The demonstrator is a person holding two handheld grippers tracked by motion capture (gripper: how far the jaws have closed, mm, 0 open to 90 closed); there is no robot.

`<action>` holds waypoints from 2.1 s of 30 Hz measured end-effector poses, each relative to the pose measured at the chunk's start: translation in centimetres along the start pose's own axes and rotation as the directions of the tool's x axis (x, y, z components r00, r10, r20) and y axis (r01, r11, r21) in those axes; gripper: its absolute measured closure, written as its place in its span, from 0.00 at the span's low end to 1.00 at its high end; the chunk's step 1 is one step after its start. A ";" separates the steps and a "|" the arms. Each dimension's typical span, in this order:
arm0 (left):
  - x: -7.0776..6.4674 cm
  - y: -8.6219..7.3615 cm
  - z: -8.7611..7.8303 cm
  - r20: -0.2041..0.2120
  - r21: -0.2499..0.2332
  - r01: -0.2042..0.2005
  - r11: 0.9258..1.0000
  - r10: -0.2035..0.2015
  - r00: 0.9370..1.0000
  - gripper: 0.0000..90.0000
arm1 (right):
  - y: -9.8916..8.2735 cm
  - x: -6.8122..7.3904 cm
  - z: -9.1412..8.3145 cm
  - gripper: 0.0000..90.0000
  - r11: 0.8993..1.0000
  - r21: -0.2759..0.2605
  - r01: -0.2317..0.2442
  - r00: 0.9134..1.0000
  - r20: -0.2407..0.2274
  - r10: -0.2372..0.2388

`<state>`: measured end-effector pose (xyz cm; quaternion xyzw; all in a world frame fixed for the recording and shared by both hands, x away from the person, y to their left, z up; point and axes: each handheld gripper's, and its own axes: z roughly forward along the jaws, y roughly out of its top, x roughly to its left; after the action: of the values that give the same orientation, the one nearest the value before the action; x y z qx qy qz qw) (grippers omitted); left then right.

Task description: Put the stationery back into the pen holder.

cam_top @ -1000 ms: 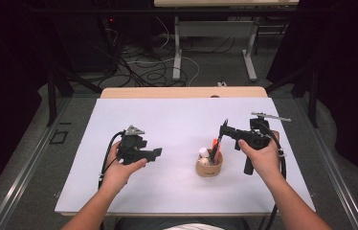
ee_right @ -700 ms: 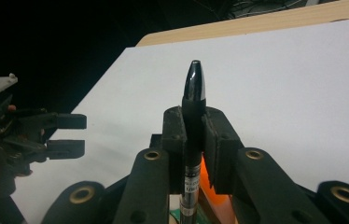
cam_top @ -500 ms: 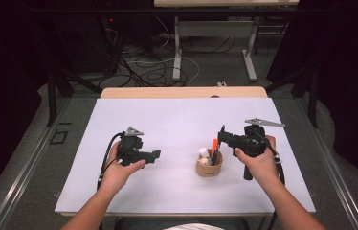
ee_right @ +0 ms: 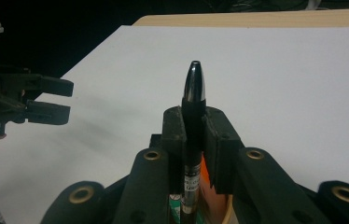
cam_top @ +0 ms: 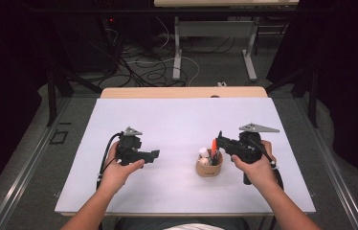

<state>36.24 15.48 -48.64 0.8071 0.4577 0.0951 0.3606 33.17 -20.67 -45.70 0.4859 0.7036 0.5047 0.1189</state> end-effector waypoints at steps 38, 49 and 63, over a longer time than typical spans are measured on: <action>0.4 0.0 -0.2 -0.007 0.000 0.012 1.000 -0.012 1.000 0.20 | -0.6 -0.1 0.6 0.49 0.991 -0.001 0.135 0.990 0.032 -0.135; 1.0 -0.2 -0.3 -0.026 -0.013 0.028 1.000 -0.028 0.999 0.18 | -0.5 -1.9 0.0 0.35 0.994 0.014 0.107 0.990 0.094 -0.108; 2.6 -0.6 -0.7 -0.076 -0.049 0.051 0.998 -0.054 0.996 0.07 | -1.0 -5.7 -0.1 0.18 0.990 0.050 0.131 0.958 0.252 -0.139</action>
<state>36.95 18.09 -48.95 0.7818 0.4900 0.1277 0.3639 35.37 -25.29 -48.33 0.4993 0.7222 0.4173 0.2346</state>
